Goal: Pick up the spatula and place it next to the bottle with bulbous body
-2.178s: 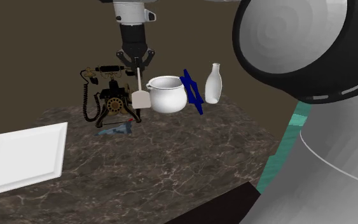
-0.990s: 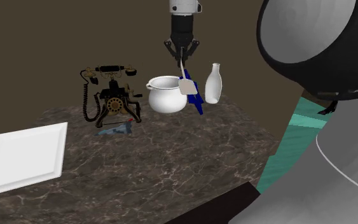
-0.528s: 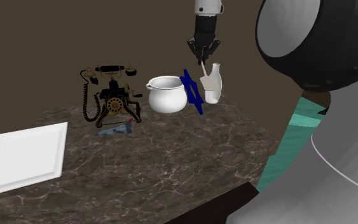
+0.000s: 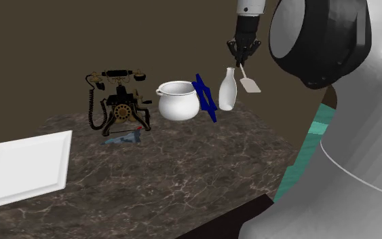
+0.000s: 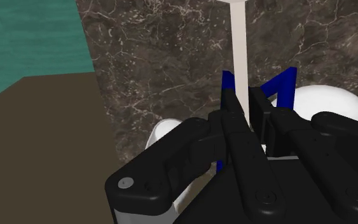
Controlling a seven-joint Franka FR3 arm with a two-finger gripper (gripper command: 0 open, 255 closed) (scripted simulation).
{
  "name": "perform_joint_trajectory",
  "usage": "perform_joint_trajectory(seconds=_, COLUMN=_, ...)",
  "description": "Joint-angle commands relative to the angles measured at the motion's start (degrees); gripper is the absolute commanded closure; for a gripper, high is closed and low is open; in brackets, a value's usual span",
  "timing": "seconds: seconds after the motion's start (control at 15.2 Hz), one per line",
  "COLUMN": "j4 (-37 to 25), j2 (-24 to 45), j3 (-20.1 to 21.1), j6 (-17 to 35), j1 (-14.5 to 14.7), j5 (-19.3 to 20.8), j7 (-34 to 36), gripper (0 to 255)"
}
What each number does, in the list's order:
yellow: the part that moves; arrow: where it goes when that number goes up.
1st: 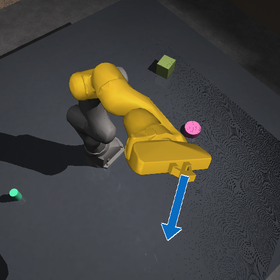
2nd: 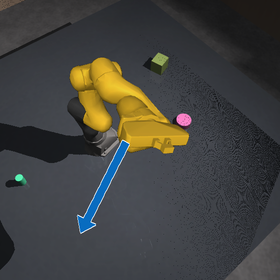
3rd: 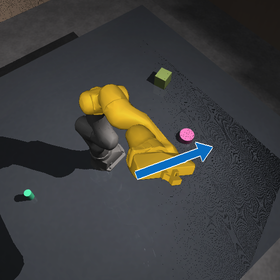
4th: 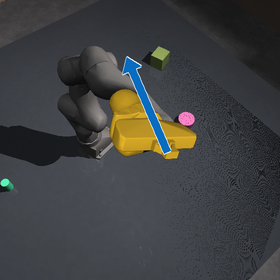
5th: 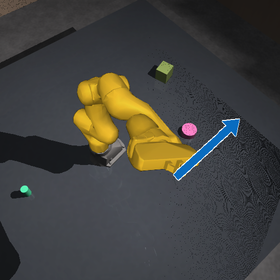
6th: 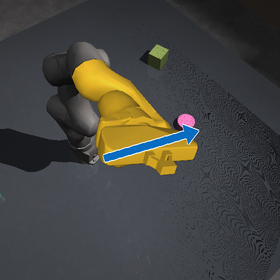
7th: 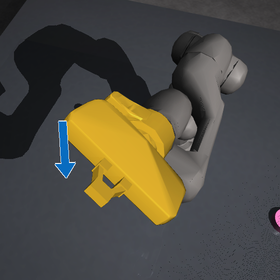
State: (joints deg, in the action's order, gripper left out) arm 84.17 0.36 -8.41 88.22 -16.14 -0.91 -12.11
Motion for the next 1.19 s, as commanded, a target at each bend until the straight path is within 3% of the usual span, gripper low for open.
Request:
perform_joint_trajectory(seconds=0.0, j4=-1.8, j2=1.8, j3=-1.3, j6=-0.1, j1=-1.3, j5=-0.5, j7=-2.7, gripper=255)
perform_joint_trajectory(seconds=0.07, j4=-2.9, j2=2.6, j3=-1.8, j6=-0.4, j1=-1.9, j5=-0.7, j7=-3.8, gripper=255)
perform_joint_trajectory(seconds=1.12, j4=13.7, j2=-0.7, j3=-1.6, j6=13.0, j1=-1.7, j5=-0.1, j7=-3.6, gripper=255)
